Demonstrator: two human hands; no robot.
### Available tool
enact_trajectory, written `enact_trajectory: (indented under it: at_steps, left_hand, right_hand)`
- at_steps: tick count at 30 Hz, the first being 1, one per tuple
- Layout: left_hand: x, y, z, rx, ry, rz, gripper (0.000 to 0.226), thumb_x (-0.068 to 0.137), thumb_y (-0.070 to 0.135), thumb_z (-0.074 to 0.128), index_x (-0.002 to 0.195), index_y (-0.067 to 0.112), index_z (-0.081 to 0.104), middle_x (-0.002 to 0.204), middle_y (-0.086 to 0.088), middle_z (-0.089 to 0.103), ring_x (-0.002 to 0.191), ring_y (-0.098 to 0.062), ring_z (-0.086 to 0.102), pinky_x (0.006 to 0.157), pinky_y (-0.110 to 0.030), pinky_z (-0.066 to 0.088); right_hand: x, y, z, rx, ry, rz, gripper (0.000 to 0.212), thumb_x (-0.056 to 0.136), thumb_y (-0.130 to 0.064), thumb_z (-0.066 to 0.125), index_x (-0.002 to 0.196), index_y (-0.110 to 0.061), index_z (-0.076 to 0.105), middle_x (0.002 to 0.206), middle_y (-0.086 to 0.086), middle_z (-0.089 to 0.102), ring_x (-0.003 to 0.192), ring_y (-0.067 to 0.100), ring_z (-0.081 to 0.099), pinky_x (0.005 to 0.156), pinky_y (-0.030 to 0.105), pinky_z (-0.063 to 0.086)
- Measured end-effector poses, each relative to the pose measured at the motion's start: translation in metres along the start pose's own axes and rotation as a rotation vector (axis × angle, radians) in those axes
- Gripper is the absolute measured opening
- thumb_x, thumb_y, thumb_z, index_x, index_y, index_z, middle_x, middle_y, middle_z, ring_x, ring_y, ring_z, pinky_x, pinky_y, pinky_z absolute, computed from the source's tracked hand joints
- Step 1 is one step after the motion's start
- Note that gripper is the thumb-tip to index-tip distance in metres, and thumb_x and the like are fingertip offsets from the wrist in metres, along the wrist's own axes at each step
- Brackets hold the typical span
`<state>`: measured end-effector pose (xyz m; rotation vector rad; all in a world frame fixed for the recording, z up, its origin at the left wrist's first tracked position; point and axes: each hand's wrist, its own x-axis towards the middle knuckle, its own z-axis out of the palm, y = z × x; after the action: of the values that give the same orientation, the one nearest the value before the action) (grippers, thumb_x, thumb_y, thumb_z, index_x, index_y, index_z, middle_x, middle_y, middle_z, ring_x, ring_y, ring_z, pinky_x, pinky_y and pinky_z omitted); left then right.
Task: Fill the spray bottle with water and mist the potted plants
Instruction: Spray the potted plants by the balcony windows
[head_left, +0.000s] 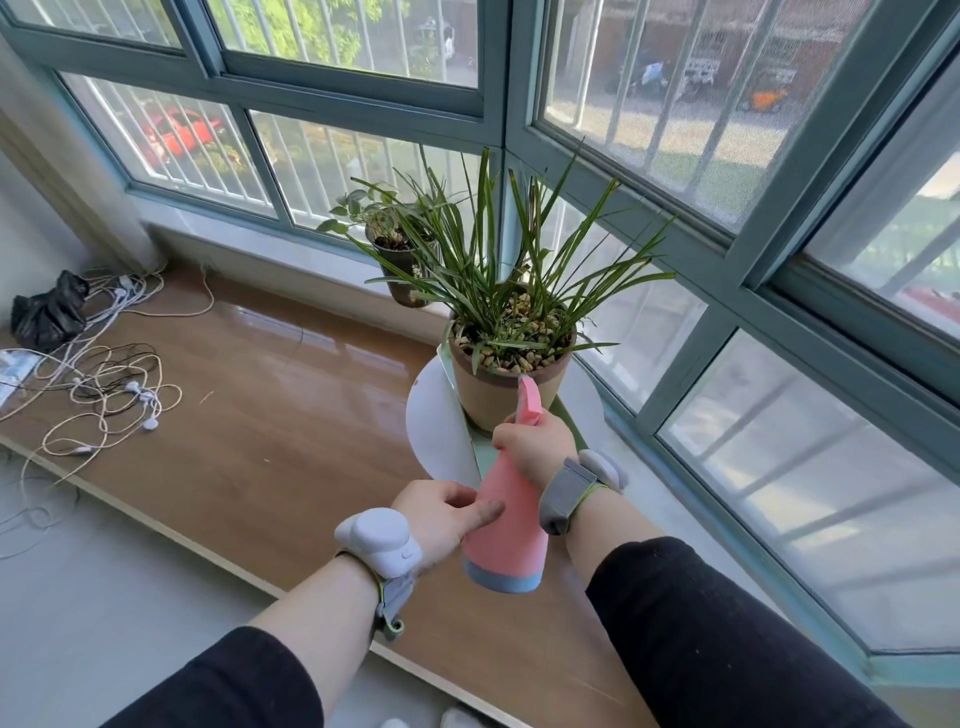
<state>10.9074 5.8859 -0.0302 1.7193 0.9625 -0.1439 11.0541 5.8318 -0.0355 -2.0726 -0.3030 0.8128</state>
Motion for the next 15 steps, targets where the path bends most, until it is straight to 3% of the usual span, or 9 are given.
enact_trajectory:
  at_steps: [9, 15]
  left_hand:
    - [0.007, 0.010, 0.014, 0.006, -0.013, 0.002, 0.036, 0.081, 0.042, 0.072, 0.109, 0.021, 0.073, 0.102, 0.004, 0.074, 0.096, -0.016, 0.068, 0.096, -0.038, 0.051]
    - [0.008, 0.017, 0.022, 0.031, -0.001, 0.006, 0.036, 0.081, 0.042, 0.072, 0.109, 0.020, 0.073, 0.102, 0.003, 0.074, 0.095, -0.015, 0.068, 0.094, -0.036, 0.052]
  right_hand:
    - [0.007, 0.009, -0.014, 0.008, 0.025, 0.023, 0.007, 0.068, -0.010, 0.059, 0.066, -0.015, 0.054, 0.064, 0.003, 0.053, 0.065, 0.024, 0.047, 0.060, 0.030, 0.036]
    - [0.012, 0.016, -0.021, 0.017, 0.048, 0.019, 0.009, 0.066, -0.010, 0.060, 0.067, -0.017, 0.054, 0.066, 0.005, 0.051, 0.065, 0.021, 0.043, 0.061, 0.032, 0.034]
